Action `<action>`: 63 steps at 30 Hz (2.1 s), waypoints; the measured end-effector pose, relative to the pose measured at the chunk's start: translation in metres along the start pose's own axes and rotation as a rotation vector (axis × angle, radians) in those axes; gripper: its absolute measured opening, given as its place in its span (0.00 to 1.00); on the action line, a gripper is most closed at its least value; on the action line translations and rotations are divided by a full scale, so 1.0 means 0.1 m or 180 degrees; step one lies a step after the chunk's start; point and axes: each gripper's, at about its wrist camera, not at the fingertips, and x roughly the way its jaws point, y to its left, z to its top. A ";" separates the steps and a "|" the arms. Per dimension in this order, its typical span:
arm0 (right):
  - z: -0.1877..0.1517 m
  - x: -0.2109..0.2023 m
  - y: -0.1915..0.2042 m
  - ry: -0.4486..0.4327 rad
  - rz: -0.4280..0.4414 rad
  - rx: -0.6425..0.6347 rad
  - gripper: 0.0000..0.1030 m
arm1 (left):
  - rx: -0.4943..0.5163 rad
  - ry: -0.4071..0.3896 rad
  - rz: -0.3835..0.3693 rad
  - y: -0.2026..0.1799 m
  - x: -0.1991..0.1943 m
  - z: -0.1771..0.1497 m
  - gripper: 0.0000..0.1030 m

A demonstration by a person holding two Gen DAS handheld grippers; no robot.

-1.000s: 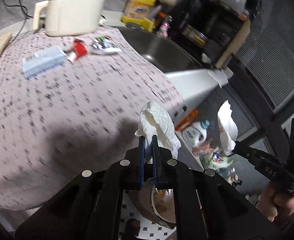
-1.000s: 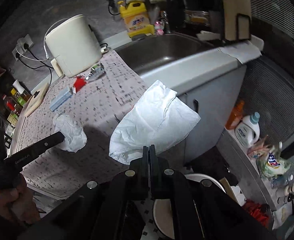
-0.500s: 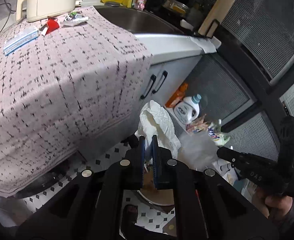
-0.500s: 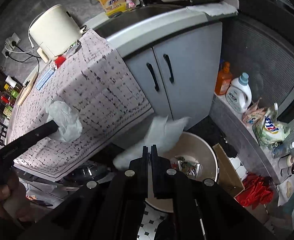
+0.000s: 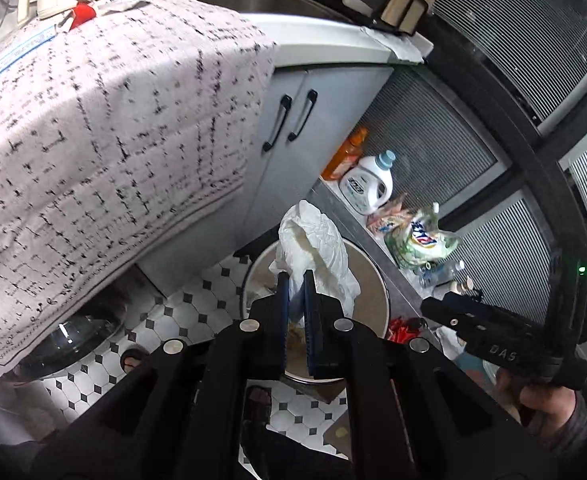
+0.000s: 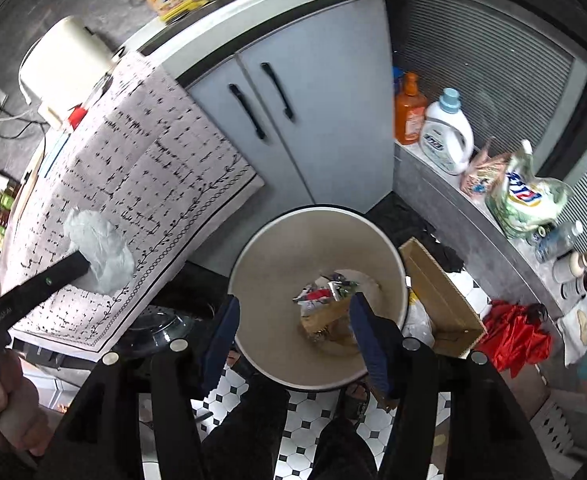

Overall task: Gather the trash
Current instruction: 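Carry both tissues over the white bin and open both tools, then move both tools back over the counter toward the blue-white box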

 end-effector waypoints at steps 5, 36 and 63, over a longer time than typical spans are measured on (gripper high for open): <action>-0.05 -0.21 -0.19 -0.0087 -0.0088 0.0112 0.55 | 0.0072 0.0083 -0.0101 -0.15 0.16 -0.04 0.07; 0.34 -0.70 0.03 -0.0597 -0.0017 0.0154 0.81 | -0.0112 -0.0385 0.0024 0.16 -0.42 0.37 0.90; 1.65 -0.18 2.20 -0.0870 0.0042 -0.0197 0.92 | -0.0412 -0.0917 0.0218 2.17 -1.08 1.71 0.94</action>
